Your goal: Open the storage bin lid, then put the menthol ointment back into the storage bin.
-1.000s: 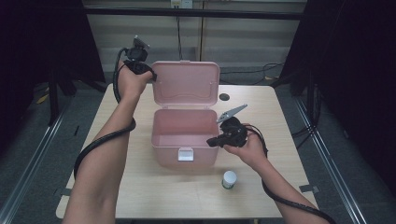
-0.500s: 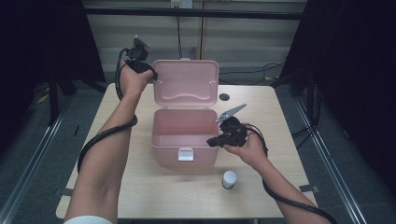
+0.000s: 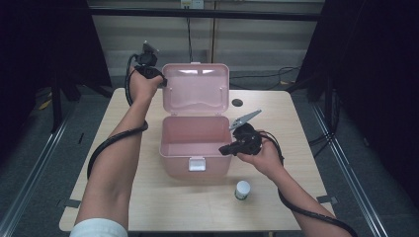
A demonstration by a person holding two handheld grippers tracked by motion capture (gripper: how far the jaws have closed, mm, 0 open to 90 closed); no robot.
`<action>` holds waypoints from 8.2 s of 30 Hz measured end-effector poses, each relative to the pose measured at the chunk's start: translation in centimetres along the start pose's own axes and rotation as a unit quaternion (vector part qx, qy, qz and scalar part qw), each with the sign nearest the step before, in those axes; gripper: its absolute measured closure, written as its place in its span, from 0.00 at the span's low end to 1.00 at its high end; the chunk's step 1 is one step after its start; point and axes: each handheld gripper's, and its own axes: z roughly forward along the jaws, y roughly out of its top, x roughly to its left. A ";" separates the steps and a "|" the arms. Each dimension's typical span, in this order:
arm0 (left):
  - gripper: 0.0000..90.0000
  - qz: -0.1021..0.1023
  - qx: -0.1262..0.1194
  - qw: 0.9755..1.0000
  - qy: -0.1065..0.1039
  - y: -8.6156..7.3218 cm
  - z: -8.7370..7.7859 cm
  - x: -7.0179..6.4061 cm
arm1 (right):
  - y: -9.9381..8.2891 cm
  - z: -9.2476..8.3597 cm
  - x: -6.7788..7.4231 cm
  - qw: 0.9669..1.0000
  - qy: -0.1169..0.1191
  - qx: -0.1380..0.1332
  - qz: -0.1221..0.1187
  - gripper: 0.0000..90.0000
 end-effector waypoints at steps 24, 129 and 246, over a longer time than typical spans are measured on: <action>0.92 -0.007 0.013 1.000 0.003 -0.1 2.4 0.9 | -0.1 0.0 -0.1 1.000 0.002 -0.003 0.005 1.00; 0.41 -0.016 0.046 0.999 0.008 -10.0 -1.4 3.7 | -0.9 -4.5 2.0 0.997 -0.049 -0.039 0.037 0.63; 0.18 0.119 -0.064 0.991 0.018 -27.6 1.8 6.2 | -7.9 -0.4 4.0 0.984 -0.018 0.175 0.017 0.55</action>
